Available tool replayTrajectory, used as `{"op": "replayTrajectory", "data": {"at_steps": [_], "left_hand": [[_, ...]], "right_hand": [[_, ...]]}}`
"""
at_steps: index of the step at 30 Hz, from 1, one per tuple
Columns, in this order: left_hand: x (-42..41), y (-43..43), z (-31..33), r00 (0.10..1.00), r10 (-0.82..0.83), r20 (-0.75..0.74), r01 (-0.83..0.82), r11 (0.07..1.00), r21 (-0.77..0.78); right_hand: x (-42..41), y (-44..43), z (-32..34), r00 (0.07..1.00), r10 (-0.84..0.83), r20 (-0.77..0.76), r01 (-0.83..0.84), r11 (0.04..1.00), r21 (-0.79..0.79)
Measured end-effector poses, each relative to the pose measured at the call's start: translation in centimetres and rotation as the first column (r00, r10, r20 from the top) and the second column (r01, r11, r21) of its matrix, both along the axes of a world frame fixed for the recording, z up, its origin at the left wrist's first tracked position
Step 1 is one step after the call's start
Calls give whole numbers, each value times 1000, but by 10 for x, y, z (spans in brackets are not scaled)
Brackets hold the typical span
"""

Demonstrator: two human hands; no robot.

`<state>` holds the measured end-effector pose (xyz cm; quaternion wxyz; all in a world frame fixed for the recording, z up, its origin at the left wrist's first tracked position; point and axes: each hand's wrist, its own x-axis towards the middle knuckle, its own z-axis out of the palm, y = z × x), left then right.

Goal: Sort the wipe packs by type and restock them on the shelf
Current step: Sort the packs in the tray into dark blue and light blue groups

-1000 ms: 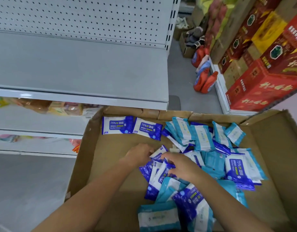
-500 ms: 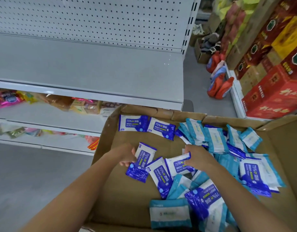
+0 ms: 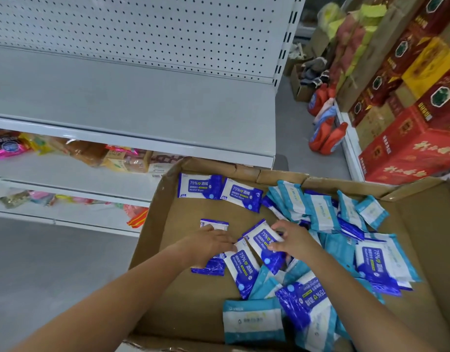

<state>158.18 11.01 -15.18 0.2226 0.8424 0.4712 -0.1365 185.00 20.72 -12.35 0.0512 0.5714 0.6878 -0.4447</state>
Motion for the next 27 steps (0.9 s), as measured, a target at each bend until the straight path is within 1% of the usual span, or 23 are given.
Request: {"op": "replayTrajectory", "data": {"at_steps": [1,3,5,6,7,8,9,11,13,14,15,17,19,21,24,27], "left_hand": [[0,-1,0,1000,25,-18,-25,1000,8],[-4,-1,6,990,92,-109,-85,994,69],[-12,1,17,962,142,-232,-118,986,117],[-16,1,19,952,144,-269,-116,986,119],[-19,2,19,951,139,-276,-117,989,95],[-23,2,19,958,149,-246,-143,989,45],[-26,2,16,964,187,-190,-196,980,-27],[-33,1,15,947,310,-80,-319,933,-163],[-39,7,22,923,385,-19,-380,898,-223],[-42,12,27,911,413,-6,-404,887,-223],[-47,19,31,897,442,3,-433,880,-197],[-58,35,36,861,508,37,-502,859,-99],[-69,53,36,817,574,63,-574,819,-4],[-74,68,34,790,608,72,-613,786,88],[-73,86,25,790,611,55,-608,767,207],[-72,92,12,785,619,34,-605,753,258]], "right_hand": [[1,0,2,999,37,36,-38,999,32],[0,1,8,973,116,199,-136,986,91],[-1,4,11,911,186,367,-239,966,102],[-2,5,10,891,208,403,-264,961,86],[-4,5,8,891,215,400,-266,961,76],[-6,5,4,908,211,362,-251,965,69],[-8,4,0,933,198,301,-226,972,63],[-14,3,-7,963,188,194,-200,979,39],[-22,6,-4,973,198,116,-203,979,35],[-27,11,-1,975,209,81,-213,976,49],[-33,17,3,974,221,49,-224,972,69],[-49,32,13,968,250,-7,-248,960,127],[-69,47,20,964,264,-25,-256,951,176],[-89,59,18,959,284,-8,-274,932,236],[-111,71,5,956,292,35,-290,917,275],[-121,73,-9,937,298,183,-344,885,315]]}}
